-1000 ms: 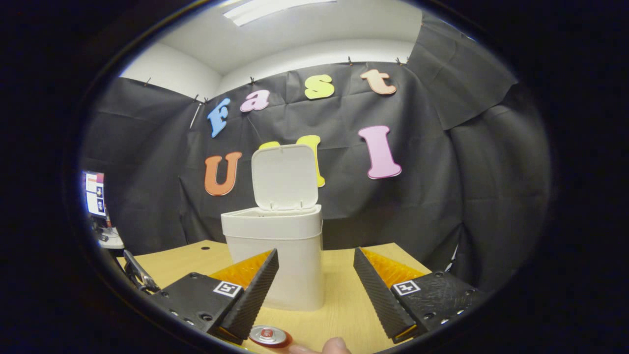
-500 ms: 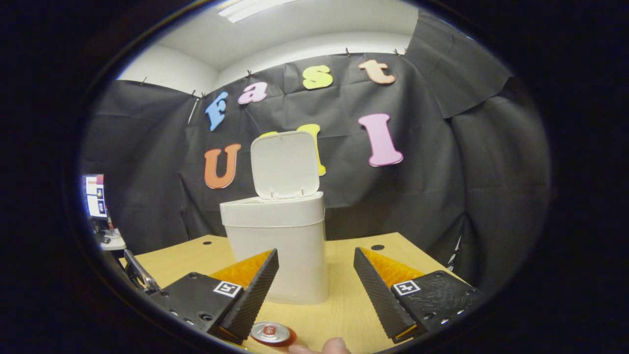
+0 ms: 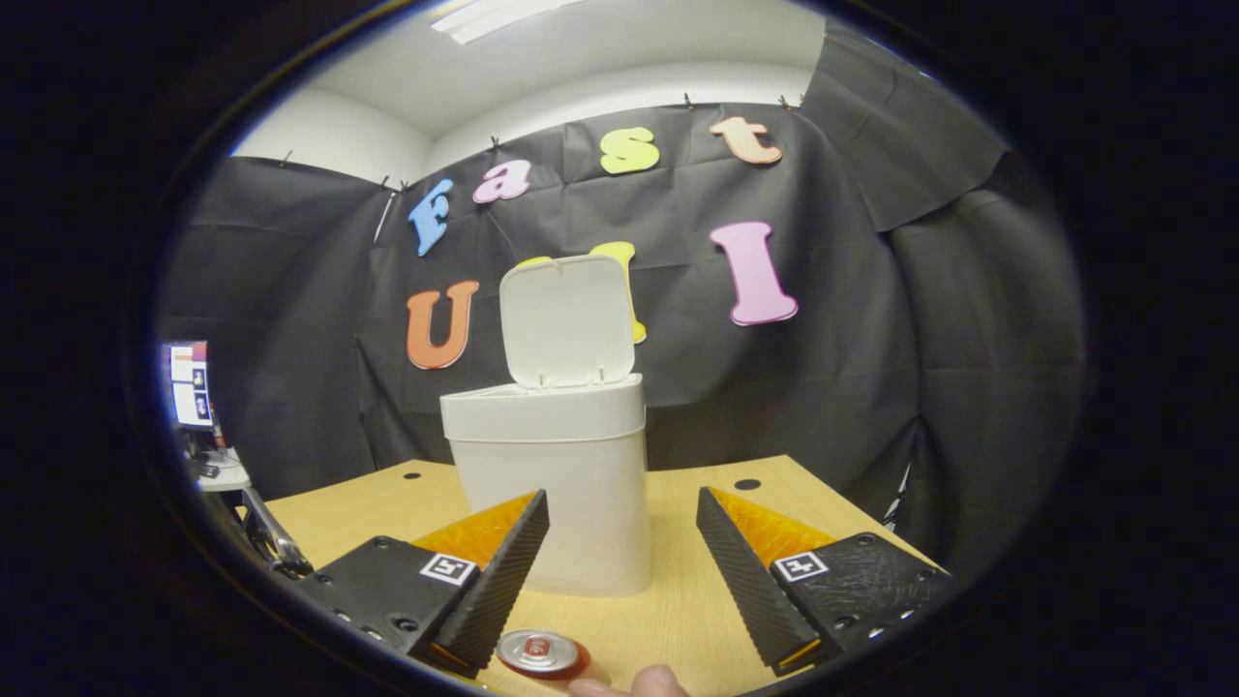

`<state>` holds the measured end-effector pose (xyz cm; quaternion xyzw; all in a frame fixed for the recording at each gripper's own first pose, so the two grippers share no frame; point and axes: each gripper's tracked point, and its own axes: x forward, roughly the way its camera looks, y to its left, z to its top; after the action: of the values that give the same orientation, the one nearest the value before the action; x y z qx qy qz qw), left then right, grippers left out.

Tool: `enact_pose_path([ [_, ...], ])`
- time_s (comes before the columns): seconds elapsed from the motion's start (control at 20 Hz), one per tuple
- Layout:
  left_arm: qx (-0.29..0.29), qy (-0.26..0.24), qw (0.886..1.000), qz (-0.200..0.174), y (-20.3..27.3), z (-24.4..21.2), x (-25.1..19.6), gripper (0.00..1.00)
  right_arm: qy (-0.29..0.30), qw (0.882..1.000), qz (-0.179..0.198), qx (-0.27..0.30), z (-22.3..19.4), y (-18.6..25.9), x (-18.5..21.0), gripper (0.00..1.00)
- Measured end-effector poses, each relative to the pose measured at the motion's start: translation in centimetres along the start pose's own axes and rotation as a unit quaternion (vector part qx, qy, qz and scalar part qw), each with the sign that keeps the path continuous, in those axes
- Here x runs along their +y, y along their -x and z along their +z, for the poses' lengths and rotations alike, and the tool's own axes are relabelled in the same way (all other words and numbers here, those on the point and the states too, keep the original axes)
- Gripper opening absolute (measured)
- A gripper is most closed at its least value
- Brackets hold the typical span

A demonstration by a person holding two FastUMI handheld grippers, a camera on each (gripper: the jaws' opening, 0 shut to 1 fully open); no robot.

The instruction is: Press the lid of the desktop garbage bin to open it, pick up the crumpled paper on the desktop and throw it into the bin, then pick up the pop can on the desktop and drop it into the bin, and finally close the garbage bin lid.

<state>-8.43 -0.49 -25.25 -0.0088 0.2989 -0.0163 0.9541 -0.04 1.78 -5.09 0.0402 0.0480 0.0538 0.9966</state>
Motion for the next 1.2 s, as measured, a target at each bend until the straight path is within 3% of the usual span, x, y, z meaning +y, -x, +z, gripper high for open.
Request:
enact_pose_path([
  [0.25,-0.016,0.013,1.000,-0.002,0.2,1.8,0.4,0.36,0.004,1.000,0.002,0.005,-0.9,0.7,0.5,0.95],
  [0.35,-0.036,0.021,0.999,-0.001,0.3,3.3,0.7,0.36,0.003,1.000,0.003,0.010,-1.5,1.2,0.7,0.92],
  [0.65,-0.099,0.030,0.995,0.014,1.6,8.4,2.2,0.32,-0.004,0.999,0.011,0.033,-4.4,3.3,1.7,0.95],
  [0.7,-0.105,0.032,0.994,0.016,1.8,8.9,2.3,0.39,-0.002,0.999,0.013,0.039,-5.0,3.5,2.1,0.95],
  [0.75,-0.111,0.034,0.993,0.018,1.9,9.4,2.6,0.36,0.002,0.999,0.015,0.043,-5.4,3.6,2.5,0.95],
  [1.05,-0.136,0.047,0.989,0.034,3.2,10.9,4.2,0.36,0.045,0.997,0.021,0.052,-8.5,4.0,4.3,0.99],
  [1.2,-0.147,0.053,0.987,0.038,3.6,11.7,5.0,0.36,0.051,0.996,0.022,0.067,-10.5,3.6,4.3,0.95],
])
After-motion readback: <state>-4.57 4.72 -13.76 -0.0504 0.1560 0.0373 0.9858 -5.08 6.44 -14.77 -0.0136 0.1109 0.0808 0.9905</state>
